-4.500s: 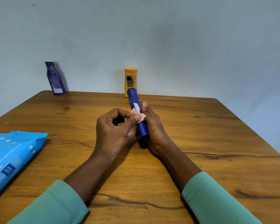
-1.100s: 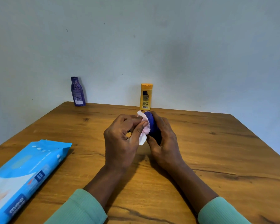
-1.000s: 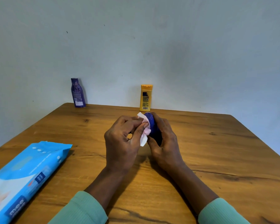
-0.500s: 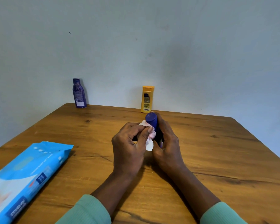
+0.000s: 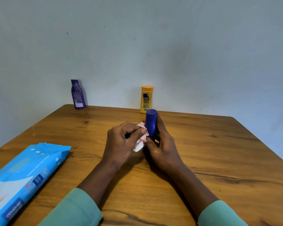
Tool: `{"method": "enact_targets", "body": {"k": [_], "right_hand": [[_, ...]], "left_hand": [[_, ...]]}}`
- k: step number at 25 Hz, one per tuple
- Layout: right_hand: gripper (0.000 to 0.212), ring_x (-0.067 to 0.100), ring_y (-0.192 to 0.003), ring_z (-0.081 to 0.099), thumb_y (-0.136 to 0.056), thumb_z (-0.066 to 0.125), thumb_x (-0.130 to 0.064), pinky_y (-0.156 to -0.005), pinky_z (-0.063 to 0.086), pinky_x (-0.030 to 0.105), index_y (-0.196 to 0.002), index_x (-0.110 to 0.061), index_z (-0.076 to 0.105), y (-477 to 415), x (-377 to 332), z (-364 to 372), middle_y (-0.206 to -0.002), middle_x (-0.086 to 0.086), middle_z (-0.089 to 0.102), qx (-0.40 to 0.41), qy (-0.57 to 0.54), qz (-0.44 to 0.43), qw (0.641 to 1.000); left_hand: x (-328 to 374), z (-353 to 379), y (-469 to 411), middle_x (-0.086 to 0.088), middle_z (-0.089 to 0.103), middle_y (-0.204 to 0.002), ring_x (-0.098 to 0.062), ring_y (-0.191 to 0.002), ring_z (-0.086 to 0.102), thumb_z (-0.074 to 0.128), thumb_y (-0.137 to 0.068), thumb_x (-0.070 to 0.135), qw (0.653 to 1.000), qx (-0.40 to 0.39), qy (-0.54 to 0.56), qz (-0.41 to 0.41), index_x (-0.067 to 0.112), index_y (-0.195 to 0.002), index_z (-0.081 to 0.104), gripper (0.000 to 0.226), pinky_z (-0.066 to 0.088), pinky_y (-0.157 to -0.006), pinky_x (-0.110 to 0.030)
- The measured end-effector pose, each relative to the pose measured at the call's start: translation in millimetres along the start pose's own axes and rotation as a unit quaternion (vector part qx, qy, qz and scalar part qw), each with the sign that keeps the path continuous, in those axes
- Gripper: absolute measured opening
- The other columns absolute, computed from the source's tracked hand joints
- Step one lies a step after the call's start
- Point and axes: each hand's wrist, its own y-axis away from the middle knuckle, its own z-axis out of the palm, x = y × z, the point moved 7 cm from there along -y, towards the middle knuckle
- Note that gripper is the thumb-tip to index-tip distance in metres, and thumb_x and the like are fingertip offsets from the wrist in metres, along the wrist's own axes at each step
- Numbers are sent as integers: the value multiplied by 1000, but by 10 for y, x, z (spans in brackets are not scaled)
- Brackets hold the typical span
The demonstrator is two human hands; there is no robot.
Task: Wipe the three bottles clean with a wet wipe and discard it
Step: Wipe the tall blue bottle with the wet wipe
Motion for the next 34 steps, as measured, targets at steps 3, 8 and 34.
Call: {"method": "enact_targets", "body": {"k": [3,8,34], "right_hand": [[79,10,-120,64,-98,64,-7,-104,55,43,-158,-44,28,-11,-18,43,-130,-10,66,-22,-7,5,1000],[71,5,-118,63,-98,65,-9,-105,54,41,-154,-42,35,-22,13,75,-128,-13,65,-41,-38,39,998],[82,30,-59,68,-96,34,-74,-51,58,34,-131,-2,54,138,133,314,-90,21,72,-143,-249,272,918]], "left_hand": [[151,-50,-68,3,78,-96,-11,-90,74,79,-89,19,998,32,22,48,12,-100,83,13,60,-73,-26],[24,-22,-171,-3,80,-91,-17,-84,75,81,-85,26,995,-28,97,-21,11,-96,83,19,57,-70,-30],[-228,70,-113,-7,76,-86,-20,-82,69,82,-76,28,940,28,307,-149,19,-80,80,9,55,-76,-39]]}}
